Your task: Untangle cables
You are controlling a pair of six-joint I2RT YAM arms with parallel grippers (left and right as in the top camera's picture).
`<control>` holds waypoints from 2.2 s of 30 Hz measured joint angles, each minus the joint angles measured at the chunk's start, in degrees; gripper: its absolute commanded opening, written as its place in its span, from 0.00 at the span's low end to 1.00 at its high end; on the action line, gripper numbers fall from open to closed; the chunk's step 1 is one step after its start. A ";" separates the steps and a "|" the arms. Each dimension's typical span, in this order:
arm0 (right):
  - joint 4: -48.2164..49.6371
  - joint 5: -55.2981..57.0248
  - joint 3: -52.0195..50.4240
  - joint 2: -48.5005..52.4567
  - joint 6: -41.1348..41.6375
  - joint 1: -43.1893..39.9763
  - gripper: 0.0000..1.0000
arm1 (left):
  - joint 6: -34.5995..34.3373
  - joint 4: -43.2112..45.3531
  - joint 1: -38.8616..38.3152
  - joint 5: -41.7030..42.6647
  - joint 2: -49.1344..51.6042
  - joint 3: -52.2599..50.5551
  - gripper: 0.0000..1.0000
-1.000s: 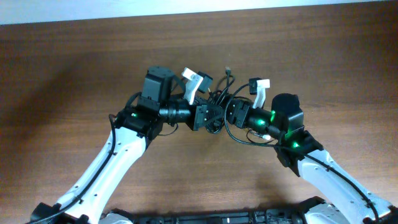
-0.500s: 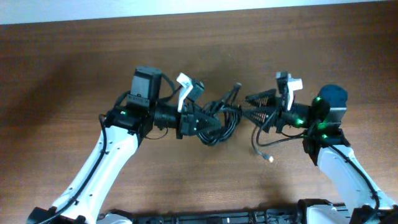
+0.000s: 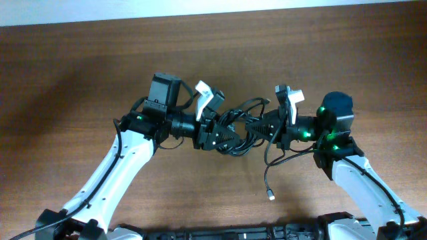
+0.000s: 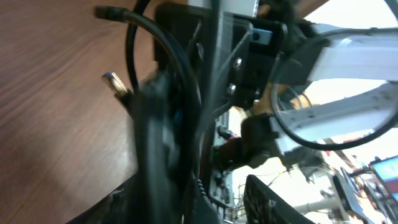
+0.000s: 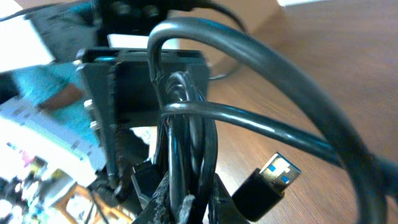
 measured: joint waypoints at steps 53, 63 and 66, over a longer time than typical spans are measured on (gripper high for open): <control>7.43 17.86 -0.09 0.20 5.20 2.21 0.89 | 18.12 -15.37 13.75 -7.89 -9.68 0.35 0.00; -6.71 50.01 0.00 0.15 8.09 1.95 0.97 | 18.47 -20.83 10.75 1.84 -9.68 0.35 0.00; -13.03 52.85 0.11 0.13 9.09 -3.34 0.99 | 18.45 -20.90 10.19 0.79 -9.68 0.35 0.00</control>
